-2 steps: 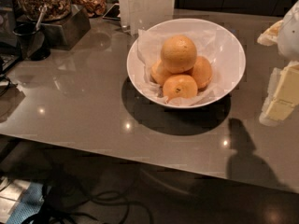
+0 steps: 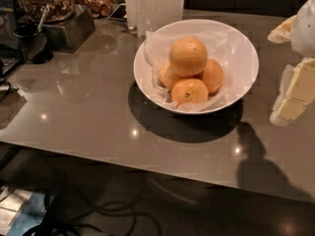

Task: Pick orange from white bowl

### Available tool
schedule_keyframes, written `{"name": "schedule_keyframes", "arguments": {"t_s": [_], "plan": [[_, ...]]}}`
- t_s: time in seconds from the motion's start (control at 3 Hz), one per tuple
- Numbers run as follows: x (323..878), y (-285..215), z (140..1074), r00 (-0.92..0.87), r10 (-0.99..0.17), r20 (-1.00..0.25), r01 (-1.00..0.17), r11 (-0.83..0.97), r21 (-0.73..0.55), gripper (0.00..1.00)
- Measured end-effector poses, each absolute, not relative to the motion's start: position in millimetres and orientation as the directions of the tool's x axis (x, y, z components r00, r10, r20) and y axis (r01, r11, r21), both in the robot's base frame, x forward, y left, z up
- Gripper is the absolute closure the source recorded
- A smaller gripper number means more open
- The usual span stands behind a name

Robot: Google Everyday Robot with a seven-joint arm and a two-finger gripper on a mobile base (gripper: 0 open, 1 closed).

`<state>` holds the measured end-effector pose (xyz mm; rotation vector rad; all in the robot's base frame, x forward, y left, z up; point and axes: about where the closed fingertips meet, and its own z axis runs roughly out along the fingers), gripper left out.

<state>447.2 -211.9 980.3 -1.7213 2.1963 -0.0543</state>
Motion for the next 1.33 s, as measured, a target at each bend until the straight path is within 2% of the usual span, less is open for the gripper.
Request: {"name": "schedule_keyframes", "arguments": {"t_s": [0.67,1.0,1.33], "plan": [[504.7,-169.6,980.5,-0.094,-0.923,-0.372,-0.968,0.173,-0.184,0.00],[521.3,-149.8,970.2,-0.051,-0.917,-0.396,-0.982,0.118,-0.148,0.00],[523.5,-150.0,971.2,-0.056,-0.914,-0.402,-0.979,0.130,-0.159,0.00]]}}
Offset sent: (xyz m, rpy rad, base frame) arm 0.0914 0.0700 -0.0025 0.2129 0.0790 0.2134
